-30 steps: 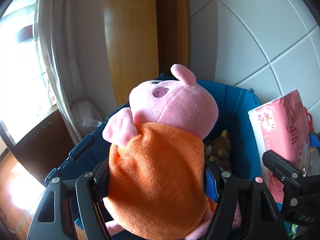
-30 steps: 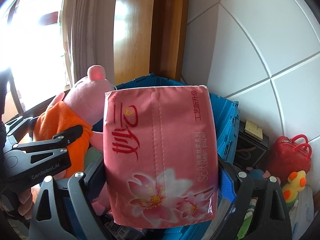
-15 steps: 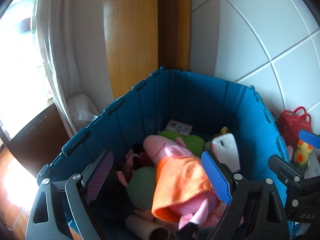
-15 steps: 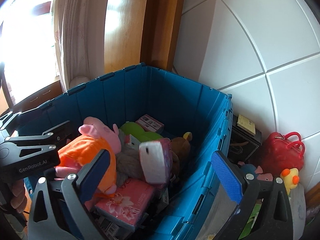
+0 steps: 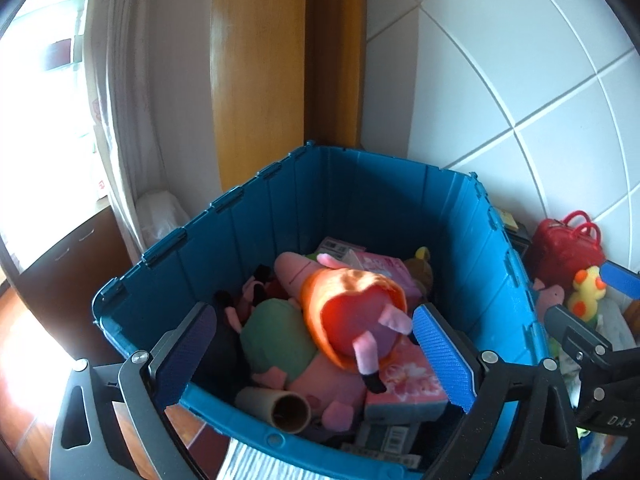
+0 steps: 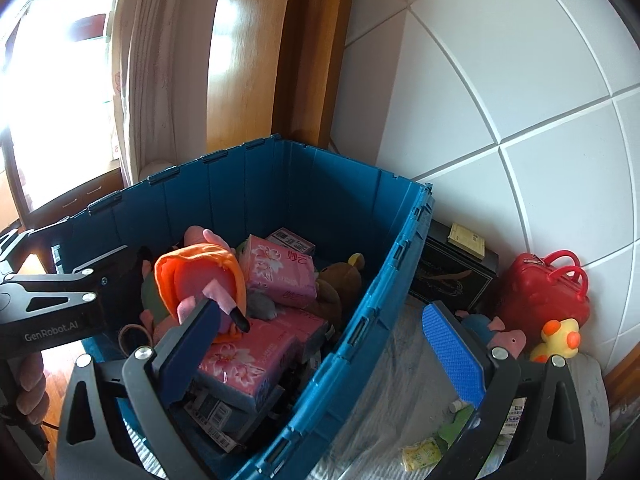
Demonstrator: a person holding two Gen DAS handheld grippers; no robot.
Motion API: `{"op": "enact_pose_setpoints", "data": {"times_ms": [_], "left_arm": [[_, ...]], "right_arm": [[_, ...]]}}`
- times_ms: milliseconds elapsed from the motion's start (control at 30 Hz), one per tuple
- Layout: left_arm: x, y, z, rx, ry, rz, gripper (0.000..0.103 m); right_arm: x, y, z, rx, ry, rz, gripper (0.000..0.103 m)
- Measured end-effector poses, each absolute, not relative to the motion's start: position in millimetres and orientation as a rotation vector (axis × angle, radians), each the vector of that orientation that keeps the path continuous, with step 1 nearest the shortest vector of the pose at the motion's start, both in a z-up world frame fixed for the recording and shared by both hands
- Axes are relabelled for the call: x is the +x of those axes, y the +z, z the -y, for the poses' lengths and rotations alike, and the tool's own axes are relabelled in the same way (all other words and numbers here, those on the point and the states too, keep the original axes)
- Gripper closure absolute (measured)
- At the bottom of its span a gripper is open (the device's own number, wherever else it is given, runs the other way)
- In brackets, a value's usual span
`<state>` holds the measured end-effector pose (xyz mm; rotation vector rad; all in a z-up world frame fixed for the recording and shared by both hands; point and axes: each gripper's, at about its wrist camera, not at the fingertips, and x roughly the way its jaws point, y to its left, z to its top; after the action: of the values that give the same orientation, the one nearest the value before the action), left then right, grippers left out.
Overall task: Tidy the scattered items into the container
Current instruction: 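Move both open tools back from the bin toward the remaining pile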
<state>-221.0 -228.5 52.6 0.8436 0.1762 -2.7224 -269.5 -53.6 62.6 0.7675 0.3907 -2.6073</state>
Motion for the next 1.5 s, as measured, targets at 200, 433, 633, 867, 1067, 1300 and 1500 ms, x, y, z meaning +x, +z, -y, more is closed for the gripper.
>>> {"op": "enact_pose_setpoints", "data": {"times_ms": [200,433,633,867,1067,1300,1500], "left_arm": [[-206.3,59.1,179.4,0.836,-2.778,-0.160,0.002],[-201.1,62.5,88.5,0.850,-2.861,-0.095,0.001],[-199.3,45.1,-10.3,0.909,-2.909,-0.030,0.001],[-195.1,12.5,-111.2,1.050,-2.949,0.047,0.001],[-196.3,-22.7,-171.4,1.178,-2.990,0.157,0.001],[-207.7,-67.1,-216.3,1.327,-3.057,0.248,0.001],[-225.7,-115.8,-243.1,1.514,-3.016,0.291,0.001]], "right_arm": [[-240.1,67.1,4.4,0.729,-2.678,-0.365,0.000],[-218.6,63.9,-76.0,0.756,-2.745,-0.330,0.000],[-209.5,43.8,-166.3,0.842,-2.778,-0.280,0.000],[-200.8,12.0,-274.4,0.968,-2.812,-0.215,0.000],[-191.9,-16.2,-340.7,1.102,-2.856,-0.107,0.000],[-181.4,-51.0,-388.2,1.256,-2.935,-0.012,0.000],[-175.3,-95.2,-434.1,1.449,-2.962,0.054,0.000]]}}
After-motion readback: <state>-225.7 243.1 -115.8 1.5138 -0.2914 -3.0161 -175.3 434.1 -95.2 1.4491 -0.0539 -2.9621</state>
